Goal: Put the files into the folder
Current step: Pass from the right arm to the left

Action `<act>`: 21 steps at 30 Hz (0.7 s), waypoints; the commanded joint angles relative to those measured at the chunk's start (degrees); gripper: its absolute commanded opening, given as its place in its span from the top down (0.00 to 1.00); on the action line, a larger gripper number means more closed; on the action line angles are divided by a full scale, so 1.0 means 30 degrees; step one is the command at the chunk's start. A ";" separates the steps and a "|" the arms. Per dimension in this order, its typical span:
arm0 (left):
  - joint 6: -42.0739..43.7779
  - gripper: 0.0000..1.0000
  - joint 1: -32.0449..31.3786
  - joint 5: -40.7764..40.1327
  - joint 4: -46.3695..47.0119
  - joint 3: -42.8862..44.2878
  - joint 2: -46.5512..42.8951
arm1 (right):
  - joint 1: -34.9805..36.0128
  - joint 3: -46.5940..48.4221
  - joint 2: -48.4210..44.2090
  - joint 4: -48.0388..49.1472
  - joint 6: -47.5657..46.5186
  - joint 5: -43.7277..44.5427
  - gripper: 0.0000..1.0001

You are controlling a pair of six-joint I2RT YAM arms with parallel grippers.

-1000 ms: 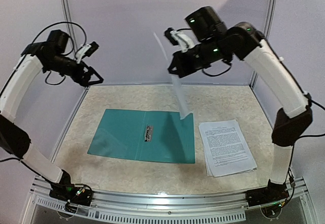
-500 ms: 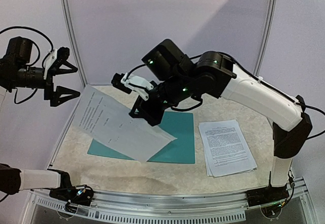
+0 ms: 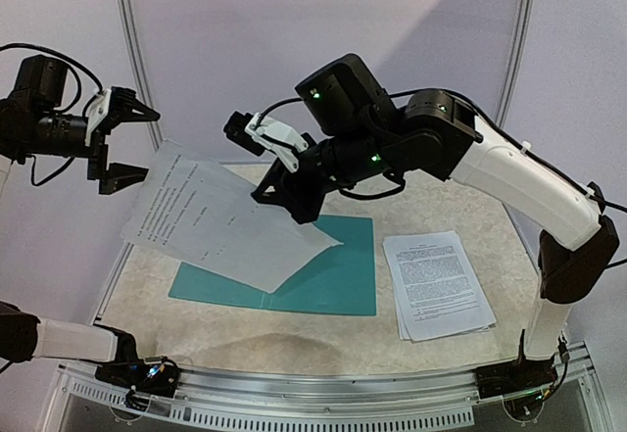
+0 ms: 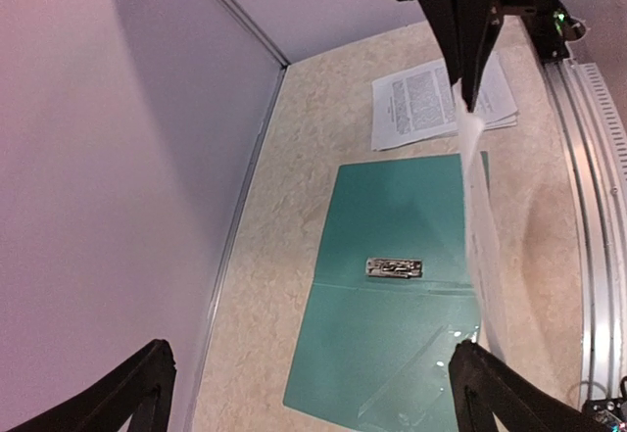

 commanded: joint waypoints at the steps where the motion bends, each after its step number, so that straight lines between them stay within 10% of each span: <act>1: -0.1192 0.00 -0.0147 -0.1318 -0.7173 0.1829 0.0496 | -0.0217 -0.0238 -0.0517 -0.0494 -0.0639 0.1783 1.00; 18: -0.3118 0.02 -0.3198 -0.3124 -0.4747 -0.1573 0.0672 | -0.0220 -0.0555 -0.0908 -0.0247 -0.1476 0.1215 1.00; 21: -0.3250 0.34 -0.3937 -0.3279 -0.4802 -0.2572 0.0778 | -0.0233 -0.1207 -0.1209 0.0360 -0.1583 0.1187 1.00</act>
